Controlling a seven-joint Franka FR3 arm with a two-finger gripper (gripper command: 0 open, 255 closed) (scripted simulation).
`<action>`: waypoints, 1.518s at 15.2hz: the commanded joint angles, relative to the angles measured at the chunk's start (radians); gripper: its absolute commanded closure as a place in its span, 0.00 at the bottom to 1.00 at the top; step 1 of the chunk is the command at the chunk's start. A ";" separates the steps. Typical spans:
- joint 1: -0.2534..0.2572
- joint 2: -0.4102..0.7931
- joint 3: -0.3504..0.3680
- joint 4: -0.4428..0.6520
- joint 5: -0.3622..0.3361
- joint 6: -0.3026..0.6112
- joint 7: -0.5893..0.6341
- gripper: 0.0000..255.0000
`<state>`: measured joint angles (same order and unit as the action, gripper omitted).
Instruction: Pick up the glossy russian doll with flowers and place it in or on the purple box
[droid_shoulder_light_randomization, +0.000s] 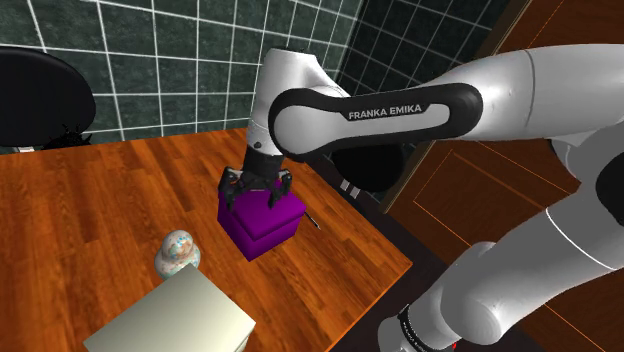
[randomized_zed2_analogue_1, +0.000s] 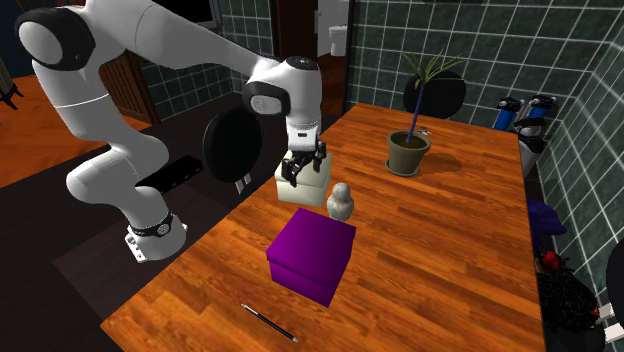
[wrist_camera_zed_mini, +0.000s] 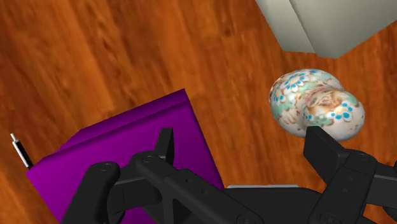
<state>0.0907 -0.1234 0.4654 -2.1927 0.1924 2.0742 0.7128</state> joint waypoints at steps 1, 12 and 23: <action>0.007 0.078 0.023 0.049 -0.026 0.025 0.063 0.00; 0.136 0.525 0.030 0.414 -0.219 0.069 0.361 0.00; 0.156 0.576 0.018 0.379 -0.243 0.152 0.377 0.00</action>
<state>0.2465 0.4531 0.4836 -1.8120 -0.0507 2.2250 1.0892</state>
